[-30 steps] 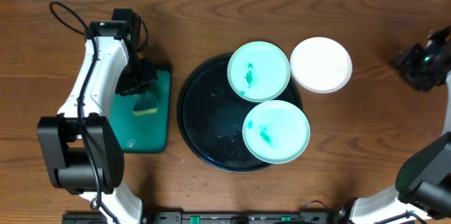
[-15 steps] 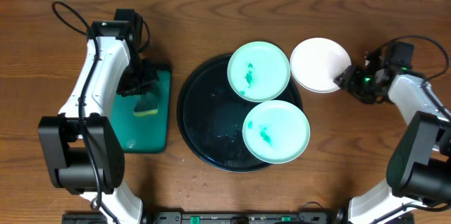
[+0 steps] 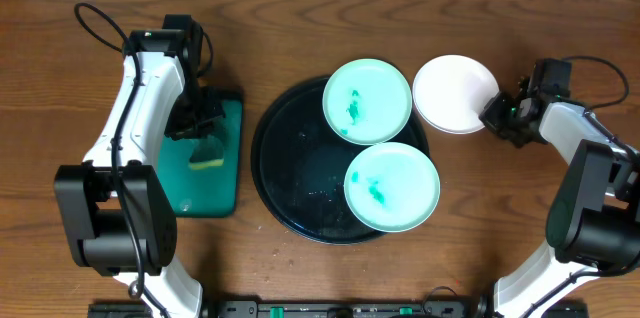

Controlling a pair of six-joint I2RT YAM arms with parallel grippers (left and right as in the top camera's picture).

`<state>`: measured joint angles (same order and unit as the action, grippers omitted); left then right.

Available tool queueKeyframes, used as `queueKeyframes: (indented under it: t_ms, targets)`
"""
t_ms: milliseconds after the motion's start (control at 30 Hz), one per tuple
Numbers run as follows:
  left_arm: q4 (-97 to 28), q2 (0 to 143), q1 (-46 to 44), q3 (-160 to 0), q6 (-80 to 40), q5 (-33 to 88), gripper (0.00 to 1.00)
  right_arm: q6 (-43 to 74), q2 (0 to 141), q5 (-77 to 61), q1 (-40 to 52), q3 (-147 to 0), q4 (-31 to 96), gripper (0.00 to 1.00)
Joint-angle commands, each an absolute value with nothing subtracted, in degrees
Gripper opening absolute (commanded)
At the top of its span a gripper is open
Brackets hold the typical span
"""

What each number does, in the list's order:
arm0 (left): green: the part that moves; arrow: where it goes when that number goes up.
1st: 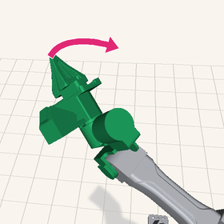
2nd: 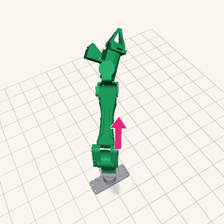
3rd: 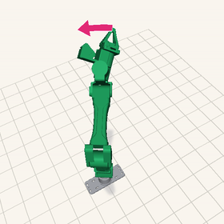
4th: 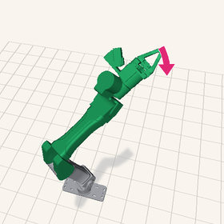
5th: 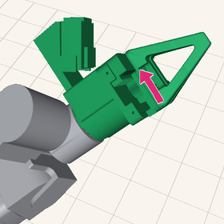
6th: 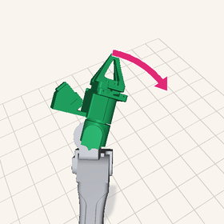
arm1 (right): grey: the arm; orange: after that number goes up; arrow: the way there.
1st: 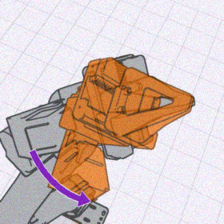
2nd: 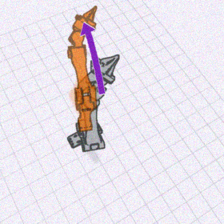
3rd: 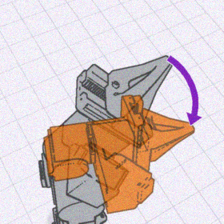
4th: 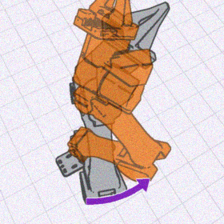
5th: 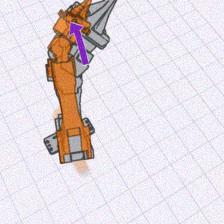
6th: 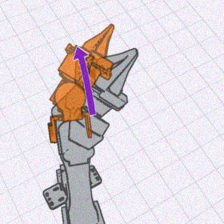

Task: Clean dirty plates on tray and stack at the side
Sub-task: 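Release the white plate and bring right gripper back toward the tray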

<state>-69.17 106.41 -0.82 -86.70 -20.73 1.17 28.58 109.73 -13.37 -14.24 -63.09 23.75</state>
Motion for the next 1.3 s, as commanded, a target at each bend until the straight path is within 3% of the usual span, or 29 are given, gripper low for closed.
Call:
queueKeyframes:
  t_ms: [0, 367, 800, 933, 1067, 1267]
  targets:
    - [-69.9, 106.0, -0.9, -86.3, -19.9, 0.9, 0.07, 30.7, 111.8, -11.2, -14.1, -62.2, 24.2, 0.01]
    - [-69.6, 106.0, -1.5, -86.3, -19.9, 0.9, 0.07, 33.8, 99.1, 8.9, -17.4, -62.2, 32.6, 0.01]
    - [-69.1, 106.0, -3.6, -86.3, -19.9, 0.8, 0.07, 38.4, 102.0, 9.4, -26.9, -62.2, 38.6, 0.01]
    - [-68.9, 106.0, -3.6, -86.3, -19.9, 0.8, 0.07, 36.0, 102.2, 7.6, -28.9, -62.2, 38.5, 0.19]
    - [-68.5, 106.0, -3.6, -86.3, -19.9, 0.8, 0.07, 31.1, 100.7, 1.3, -28.5, -62.8, 38.8, 0.31]
    - [-68.2, 106.0, -3.6, -86.3, -19.9, 0.8, 0.06, 25.4, 90.0, -6.0, -24.7, -64.6, 39.9, 0.35]
